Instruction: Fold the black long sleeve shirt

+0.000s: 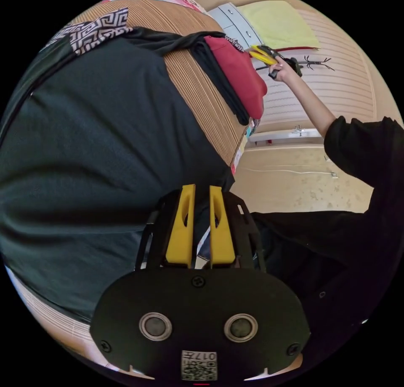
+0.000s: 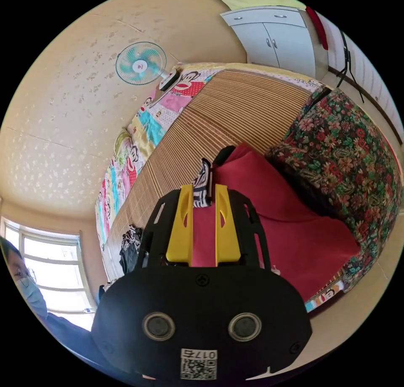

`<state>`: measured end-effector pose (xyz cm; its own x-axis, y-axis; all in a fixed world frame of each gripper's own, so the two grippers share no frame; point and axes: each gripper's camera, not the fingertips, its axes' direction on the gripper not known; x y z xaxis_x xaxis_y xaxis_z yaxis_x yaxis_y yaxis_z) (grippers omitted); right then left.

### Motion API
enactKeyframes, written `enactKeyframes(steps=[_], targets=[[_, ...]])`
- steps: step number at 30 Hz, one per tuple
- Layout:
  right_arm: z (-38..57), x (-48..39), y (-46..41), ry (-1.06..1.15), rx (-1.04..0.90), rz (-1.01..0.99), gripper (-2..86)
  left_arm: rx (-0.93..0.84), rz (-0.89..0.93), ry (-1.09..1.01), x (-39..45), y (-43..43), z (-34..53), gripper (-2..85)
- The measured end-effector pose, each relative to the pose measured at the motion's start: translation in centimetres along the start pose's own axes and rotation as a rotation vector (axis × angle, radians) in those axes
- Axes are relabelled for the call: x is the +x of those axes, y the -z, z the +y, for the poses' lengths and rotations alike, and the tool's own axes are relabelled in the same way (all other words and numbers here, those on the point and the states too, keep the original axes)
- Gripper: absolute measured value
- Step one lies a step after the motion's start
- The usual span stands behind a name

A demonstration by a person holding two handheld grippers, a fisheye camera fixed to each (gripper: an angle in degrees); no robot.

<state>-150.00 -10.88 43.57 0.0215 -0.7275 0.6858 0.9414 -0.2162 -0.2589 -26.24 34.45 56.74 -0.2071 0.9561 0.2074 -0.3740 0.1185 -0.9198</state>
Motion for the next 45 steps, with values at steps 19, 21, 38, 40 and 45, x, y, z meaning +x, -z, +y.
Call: enactKeyframes(steps=[19,21,38,40,45], targets=[[10.4,-29.8,-5.7,0.811,0.292,-0.442,3.5,0.323,0.142,0.205,-0.6,4.9,8.9,6.7],[14.0,-33.8,-9.1,0.842,0.199,-0.606,3.7,0.343,0.131,0.231,-0.5,5.1,10.8,6.8],[24.7,-30.2,-26.5,0.779,-0.294,-0.062,7.1,0.656,-0.118,0.365,-2.0,12.1,14.7,7.8],[22.1,-29.1,-26.3,0.753,-0.272,0.037,7.2,0.741,-0.208,0.372,-2.3,14.4,13.3,7.9],[18.6,-28.5,-28.7,0.788,-0.295,0.134,6.4,0.804,-0.376,0.520,-4.8,17.4,7.6,8.8]])
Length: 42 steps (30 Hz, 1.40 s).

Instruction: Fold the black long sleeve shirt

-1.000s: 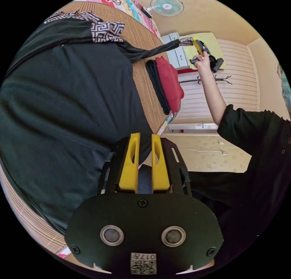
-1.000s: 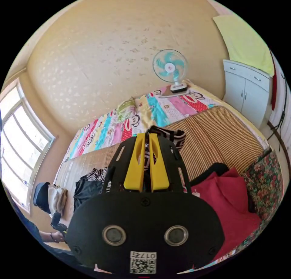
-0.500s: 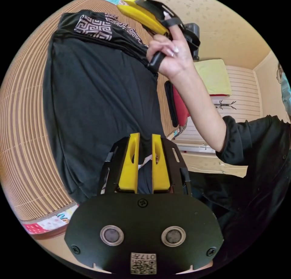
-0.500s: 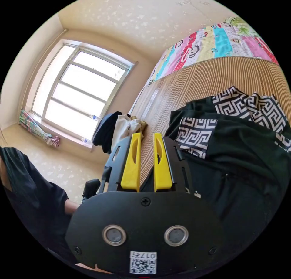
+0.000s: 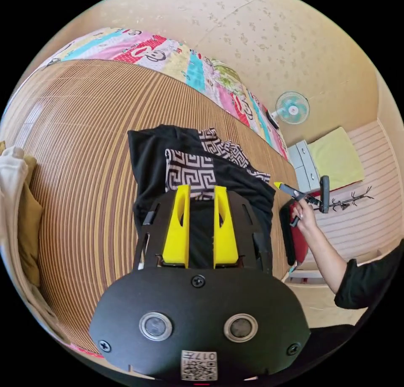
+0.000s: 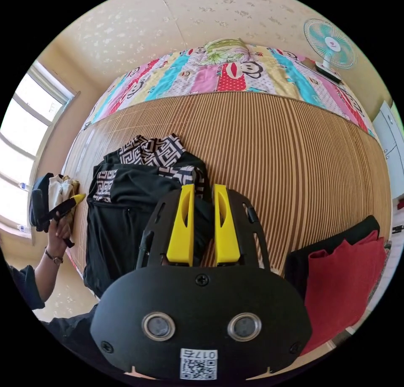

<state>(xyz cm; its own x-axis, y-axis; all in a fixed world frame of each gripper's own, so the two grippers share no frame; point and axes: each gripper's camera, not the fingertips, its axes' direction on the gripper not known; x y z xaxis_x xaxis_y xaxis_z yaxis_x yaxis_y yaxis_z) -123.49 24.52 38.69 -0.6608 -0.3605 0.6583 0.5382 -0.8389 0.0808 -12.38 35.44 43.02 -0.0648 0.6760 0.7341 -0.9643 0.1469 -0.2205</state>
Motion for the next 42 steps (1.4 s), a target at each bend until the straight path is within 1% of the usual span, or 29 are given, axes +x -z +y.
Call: enactKeyframes(steps=[1,3,4,6,7,9,11,12,13,15,17,18,19,20,21,23,25,26,28,29,30,31,32,34,36,40,42], targets=[[-0.5,0.1,-1.0,0.021,-0.028,-0.024,5.4,-0.009,-0.038,0.015,0.1,-0.6,-0.3,8.8],[-0.8,0.0,-2.5,0.047,-0.078,-0.084,3.5,-0.076,-0.189,0.051,0.7,-3.2,-0.6,8.1],[-0.6,-0.1,-3.0,0.036,-0.069,-0.081,2.4,-0.095,-0.213,0.051,0.9,-3.8,-0.5,7.0],[-0.2,0.0,-3.1,0.002,-0.051,-0.052,1.9,-0.067,-0.286,0.026,1.9,-3.5,0.4,2.2],[0.0,0.2,-3.1,-0.022,-0.042,-0.044,1.8,-0.074,-0.283,0.020,2.1,-3.3,0.5,0.9],[0.5,0.5,-2.4,-0.047,0.004,-0.042,2.0,-0.050,-0.239,0.021,2.4,-1.7,1.5,-0.2],[1.1,0.8,-0.8,-0.010,0.107,-0.063,3.2,-0.022,-0.178,0.015,2.6,-0.3,2.2,-0.6],[1.2,0.9,-0.6,0.005,0.121,-0.074,4.3,-0.001,-0.143,0.012,2.7,0.6,2.6,-0.7],[1.2,1.3,-0.4,0.037,0.117,-0.112,6.4,0.007,-0.127,0.009,2.7,1.0,2.7,-0.8],[0.7,2.0,-1.5,0.059,0.031,-0.135,7.6,0.019,-0.091,-0.013,3.0,2.2,3.1,-0.9],[0.3,2.8,-4.1,0.095,-0.117,-0.119,5.2,0.017,-0.065,-0.035,3.2,2.8,3.1,-0.9],[0.2,2.9,-4.6,0.107,-0.144,-0.116,4.6,0.031,-0.034,-0.047,3.2,3.5,3.3,-0.9],[0.1,3.1,-4.8,0.119,-0.142,-0.110,3.7,0.057,-0.010,-0.059,3.2,4.1,3.4,-0.9],[0.0,3.1,-4.0,0.129,-0.083,-0.092,3.3,0.128,0.049,-0.106,3.3,5.7,3.8,-0.9],[0.0,3.2,-3.4,0.130,-0.046,-0.087,3.2,0.163,0.084,-0.135,3.3,7.0,3.9,-1.0],[-0.3,4.4,-1.4,0.081,0.082,-0.145,2.9,0.164,0.131,-0.148,2.5,8.3,3.7,-1.0],[-0.7,6.1,-1.4,0.021,0.131,-0.234,2.9,0.171,0.172,-0.142,1.2,9.0,3.6,-1.0],[-1.0,7.4,-2.2,-0.024,0.136,-0.290,3.1,0.148,0.171,-0.133,0.3,8.7,3.5,-0.9],[-1.5,9.3,-4.3,-0.092,0.134,-0.339,3.4,0.064,0.136,-0.118,-1.1,7.3,3.2,-0.8],[-1.8,10.2,-6.1,-0.133,0.094,-0.345,3.7,0.000,0.095,-0.089,-2.0,5.9,3.1,-0.6],[-2.1,10.5,-7.1,-0.149,0.060,-0.345,3.9,-0.043,0.026,-0.034,-2.9,4.9,3.2,-0.4],[-2.4,11.1,-8.6,-0.179,0.003,-0.332,4.5,-0.056,-0.001,-0.018,-3.2,4.6,3.3,-0.1],[-2.4,11.3,-8.7,-0.179,0.026,-0.335,5.6,-0.067,-0.023,-0.007,-3.5,4.4,3.4,0.5],[-2.3,11.2,-7.4,-0.192,0.075,-0.293,7.2,-0.035,-0.005,0.004,-3.5,5.1,3.5,4.1],[-1.8,10.4,-5.6,-0.170,0.106,-0.227,7.9,0.036,0.028,-0.007,-2.8,6.4,2.9,5.2],[0.6,5.3,-2.5,0.014,0.161,-0.044,6.9,0.048,0.033,-0.066,-1.1,5.9,-0.1,6.3],[1.7,3.2,-2.2,0.072,0.171,-0.038,6.7,0.011,-0.003,-0.117,-0.1,4.0,-2.6,6.6]])
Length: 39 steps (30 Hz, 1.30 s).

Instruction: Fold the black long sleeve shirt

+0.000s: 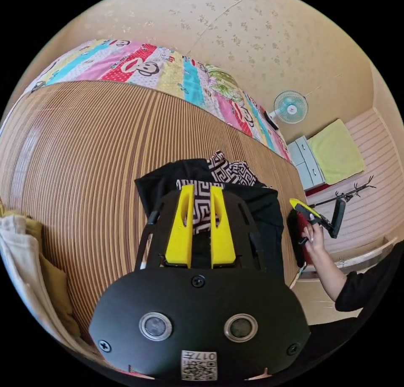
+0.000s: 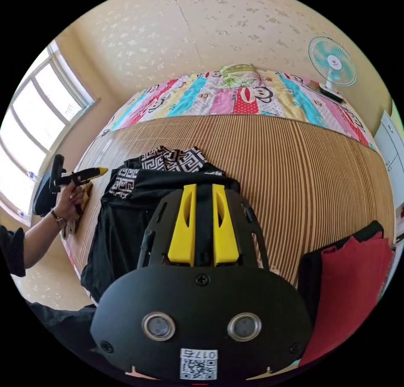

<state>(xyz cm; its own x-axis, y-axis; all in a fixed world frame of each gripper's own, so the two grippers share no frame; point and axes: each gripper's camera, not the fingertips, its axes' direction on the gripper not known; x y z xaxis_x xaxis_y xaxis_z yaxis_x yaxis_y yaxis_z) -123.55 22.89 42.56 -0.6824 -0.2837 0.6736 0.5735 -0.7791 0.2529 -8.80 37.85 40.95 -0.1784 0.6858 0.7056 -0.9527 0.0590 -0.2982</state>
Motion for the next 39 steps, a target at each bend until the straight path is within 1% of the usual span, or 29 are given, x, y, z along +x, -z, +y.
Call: enactKeyframes(steps=[1,4,6,10,11,12,14,16,17,19,22,24,26,28,30,31,33,35,36,38,39], targets=[[0.4,-1.4,-0.2,0.039,-0.003,-0.012,6.7,-0.015,-0.016,-0.009,0.1,-0.6,-0.6,6.6],[1.3,-3.9,-1.4,0.059,0.010,0.014,6.9,-0.111,-0.103,-0.039,0.2,-4.0,-2.5,6.4],[1.4,-4.5,-3.6,0.070,-0.046,-0.007,7.3,-0.177,-0.171,-0.037,-0.3,-6.0,-2.8,4.4],[2.3,-4.1,-10.4,0.155,-0.240,0.034,6.4,-0.150,-0.112,-0.032,-1.1,-5.3,-2.3,0.8],[2.9,-3.8,-10.6,0.192,-0.179,0.050,5.5,-0.136,-0.095,-0.028,-1.4,-4.7,-2.1,0.2],[3.0,-3.6,-10.4,0.205,-0.162,0.047,5.1,-0.112,-0.071,-0.017,-1.5,-3.8,-2.0,-0.2],[2.5,-1.9,-9.7,0.184,-0.197,-0.091,4.0,-0.063,-0.023,-0.001,-1.7,-2.2,-1.8,-0.4],[2.7,-0.3,-8.1,0.167,-0.134,-0.202,3.7,-0.026,-0.017,0.009,-1.9,-1.2,-1.7,-0.5],[2.8,0.8,-7.6,0.152,-0.124,-0.248,3.6,-0.009,-0.048,0.014,-2.3,-0.9,-1.7,-0.4],[3.3,2.4,-8.1,0.149,-0.167,-0.256,3.7,-0.021,-0.064,0.015,-3.1,-1.3,-1.9,0.0],[4.2,3.9,-10.1,0.165,-0.294,-0.188,5.2,-0.060,-0.027,0.079,-5.3,-2.6,-2.1,2.7],[4.3,4.6,-9.3,0.148,-0.260,-0.236,6.7,-0.030,0.010,0.077,-5.9,-1.1,-1.9,6.0],[4.9,5.8,-7.2,0.102,-0.222,-0.305,7.5,-0.016,0.027,0.041,-5.7,1.1,-0.6,6.6],[6.3,7.0,-5.6,0.056,-0.215,-0.316,7.6,-0.059,0.034,0.039,-5.8,3.1,2.1,6.7],[8.4,8.2,-4.4,0.009,-0.240,-0.322,7.6,-0.157,0.040,0.115,-6.5,5.3,8.2,6.7],[10.1,8.9,-3.8,-0.019,-0.280,-0.323,7.5,-0.184,0.035,0.141,-6.7,5.7,10.0,6.8],[13.1,9.8,-3.4,-0.061,-0.376,-0.304,7.4,-0.319,0.022,0.230,-7.0,7.2,16.5,7.8],[16.8,10.7,-2.5,-0.144,-0.472,-0.283,7.3,-0.420,0.026,0.276,-6.8,7.6,20.2,8.5],[17.6,10.9,-2.2,-0.167,-0.481,-0.290,7.3,-0.462,0.025,0.310,-6.7,7.7,21.9,8.7],[20.3,11.4,-1.4,-0.260,-0.516,-0.309,7.4,-0.502,0.046,0.337,-6.3,7.2,23.0,8.9],[20.9,11.5,-1.3,-0.282,-0.526,-0.306,7.5,-0.546,0.029,0.345,-6.1,6.4,23.2,8.3]])
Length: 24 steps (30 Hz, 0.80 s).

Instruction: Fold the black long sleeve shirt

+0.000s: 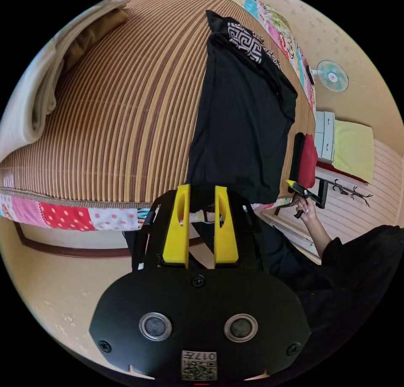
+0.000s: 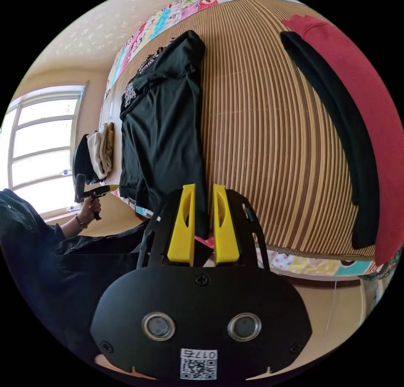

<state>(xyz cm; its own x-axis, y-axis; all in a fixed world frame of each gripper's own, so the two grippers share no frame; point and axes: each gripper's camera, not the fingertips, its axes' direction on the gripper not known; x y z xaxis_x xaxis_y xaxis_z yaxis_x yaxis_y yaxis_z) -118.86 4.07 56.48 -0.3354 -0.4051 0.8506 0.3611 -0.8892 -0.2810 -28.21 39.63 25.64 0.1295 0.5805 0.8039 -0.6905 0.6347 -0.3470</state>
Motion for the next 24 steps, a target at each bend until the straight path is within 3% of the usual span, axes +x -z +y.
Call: enactKeyframes(steps=[5,11,16,20,24], targets=[[2.3,1.5,-2.5,-0.109,-0.029,-0.016,8.6,-0.096,-0.029,0.181,-0.2,-0.7,-2.2,0.6],[3.9,2.8,-4.2,-0.174,-0.029,-0.081,8.9,-0.198,-0.032,0.055,-0.8,0.7,-3.0,-0.8],[4.9,1.6,-5.7,-0.149,-0.085,0.006,6.6,-0.119,0.050,-0.012,-2.6,3.9,-2.1,0.1],[5.5,0.9,-7.2,-0.150,-0.149,0.079,1.9,-0.039,0.067,-0.018,-3.4,3.9,-4.1,6.4],[6.4,-2.0,-8.4,-0.100,-0.207,0.276,0.9,-0.180,-0.117,0.088,-3.7,-0.2,-7.1,6.5]])
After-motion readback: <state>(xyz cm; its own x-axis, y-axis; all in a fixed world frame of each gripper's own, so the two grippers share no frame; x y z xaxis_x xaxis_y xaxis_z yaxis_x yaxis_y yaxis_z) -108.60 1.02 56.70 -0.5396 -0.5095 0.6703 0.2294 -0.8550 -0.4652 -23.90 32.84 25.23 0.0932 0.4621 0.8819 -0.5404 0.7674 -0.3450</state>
